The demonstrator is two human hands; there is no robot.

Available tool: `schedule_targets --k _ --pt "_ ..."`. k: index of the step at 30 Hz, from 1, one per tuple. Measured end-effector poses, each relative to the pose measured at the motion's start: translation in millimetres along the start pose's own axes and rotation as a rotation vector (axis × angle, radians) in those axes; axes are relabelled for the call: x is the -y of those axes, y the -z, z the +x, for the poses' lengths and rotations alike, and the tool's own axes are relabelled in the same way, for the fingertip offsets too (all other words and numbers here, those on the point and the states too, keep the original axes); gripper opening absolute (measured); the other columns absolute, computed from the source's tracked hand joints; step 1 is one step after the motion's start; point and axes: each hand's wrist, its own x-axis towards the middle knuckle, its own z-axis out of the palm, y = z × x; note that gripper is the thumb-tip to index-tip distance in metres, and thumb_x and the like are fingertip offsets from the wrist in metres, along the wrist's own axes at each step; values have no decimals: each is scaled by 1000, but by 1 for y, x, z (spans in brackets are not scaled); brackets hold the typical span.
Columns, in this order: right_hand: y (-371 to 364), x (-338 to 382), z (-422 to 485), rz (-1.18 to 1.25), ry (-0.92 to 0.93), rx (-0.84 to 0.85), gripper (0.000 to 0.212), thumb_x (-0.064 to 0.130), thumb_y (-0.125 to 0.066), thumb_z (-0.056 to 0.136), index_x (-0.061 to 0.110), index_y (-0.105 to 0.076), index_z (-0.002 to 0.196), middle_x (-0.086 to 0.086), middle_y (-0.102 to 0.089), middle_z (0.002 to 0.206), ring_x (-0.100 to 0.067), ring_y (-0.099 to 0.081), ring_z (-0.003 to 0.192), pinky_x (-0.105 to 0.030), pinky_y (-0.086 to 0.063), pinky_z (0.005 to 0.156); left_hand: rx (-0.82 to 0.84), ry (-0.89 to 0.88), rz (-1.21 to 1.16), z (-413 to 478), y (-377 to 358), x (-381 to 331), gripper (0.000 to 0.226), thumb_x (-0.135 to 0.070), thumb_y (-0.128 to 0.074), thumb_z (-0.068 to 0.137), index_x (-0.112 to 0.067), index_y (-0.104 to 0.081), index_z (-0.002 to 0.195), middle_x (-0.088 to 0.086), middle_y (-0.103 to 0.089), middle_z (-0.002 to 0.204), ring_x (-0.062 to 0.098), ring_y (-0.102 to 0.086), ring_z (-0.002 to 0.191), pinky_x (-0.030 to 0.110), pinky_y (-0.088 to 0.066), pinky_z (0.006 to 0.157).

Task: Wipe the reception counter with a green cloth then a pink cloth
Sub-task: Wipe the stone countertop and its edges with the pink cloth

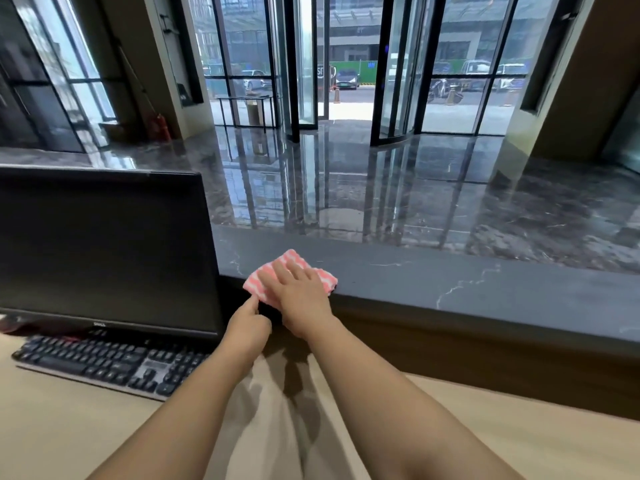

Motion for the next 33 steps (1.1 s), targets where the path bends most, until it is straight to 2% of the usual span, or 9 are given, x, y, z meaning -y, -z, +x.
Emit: schedule_targets --k 3,5,6,10,14,21,26,30,33 --pt "2 -33 -20 -100 43 6 82 13 -53 95 31 -1 156 -3 -4 164 -27 0 150 -41 -6 120 121 49 -110 4 -19 -4 63 21 -34 80 -21 -61 118 -11 -53 85 2 -45 76 21 -38 71" --pt "5 -51 -38 -124 34 0 78 15 -50 98 31 1 156 -3 0 164 -26 2 150 -40 -4 120 172 103 -141 4 -41 -8 51 19 -34 75 -22 -62 87 -3 -53 87 12 -46 83 29 -38 76" --pt "6 -59 -47 -123 24 7 75 17 -47 100 31 0 156 -3 1 164 -26 3 151 -39 -3 120 193 123 -141 2 -54 -10 43 16 -35 73 -18 -60 83 3 -51 85 17 -43 81 33 -36 71" --pt "15 -93 -86 -109 -10 -3 67 18 -42 103 33 -3 156 -1 2 165 -23 5 151 -38 0 120 249 159 -120 -15 -101 -31 32 13 -37 70 -4 -57 89 9 -42 70 23 -35 70 31 -30 60" --pt "14 -131 -123 -96 -50 -50 70 18 -46 102 36 -5 156 1 1 165 -21 6 151 -37 2 120 313 194 -84 -32 -142 -52 34 12 -40 75 -1 -58 100 12 -43 71 27 -40 79 37 -34 72" --pt "24 -207 -196 -100 -99 -73 76 17 -53 100 39 -6 155 4 0 164 -20 5 151 -37 2 120 352 195 -96 -76 -234 -79 35 11 -40 79 0 -58 107 13 -45 73 26 -41 80 37 -35 75" --pt "32 -270 -253 -78 -110 -96 76 16 -56 99 41 -10 155 5 -4 164 -18 3 151 -38 0 120 367 173 -89 -114 -308 -102 34 9 -41 82 -3 -58 108 23 -58 100 29 -46 89 38 -39 79" --pt "40 -306 -288 -37 -146 -99 67 27 -51 101 42 -13 154 8 -5 164 -16 2 151 -34 5 117 340 154 -84 -142 -355 -122 37 6 -39 92 2 -52 126 27 -56 124 31 -49 99 40 -45 87" --pt "52 -333 -315 5 -214 -67 54 39 -31 104 37 -14 155 5 -6 164 -16 0 151 -33 4 119 290 62 -80 -159 -382 -131 36 2 -41 95 8 -51 128 29 -54 130 32 -56 100 28 -48 65"
